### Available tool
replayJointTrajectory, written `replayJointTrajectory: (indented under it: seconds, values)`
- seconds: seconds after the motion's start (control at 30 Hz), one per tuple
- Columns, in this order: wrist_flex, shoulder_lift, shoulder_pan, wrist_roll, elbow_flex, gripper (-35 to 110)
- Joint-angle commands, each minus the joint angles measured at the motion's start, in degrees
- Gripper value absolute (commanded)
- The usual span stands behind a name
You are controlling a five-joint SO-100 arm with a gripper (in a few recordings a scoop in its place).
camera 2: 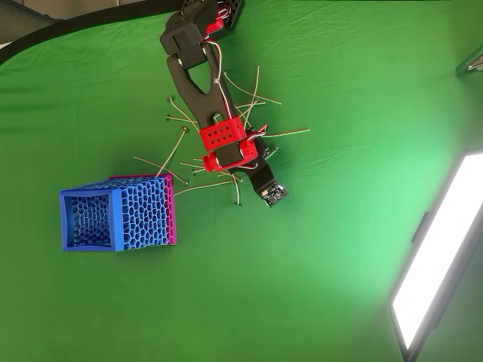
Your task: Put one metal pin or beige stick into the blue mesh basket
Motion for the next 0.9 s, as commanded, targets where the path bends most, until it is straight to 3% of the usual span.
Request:
replayJointTrajectory:
  seconds: [0.0,0.87]
  values:
    - [0.53,4.13,-0.53,0.7,-1.49,1]
    - [1.05,5.62,-1.58,6.42,0.53,16]
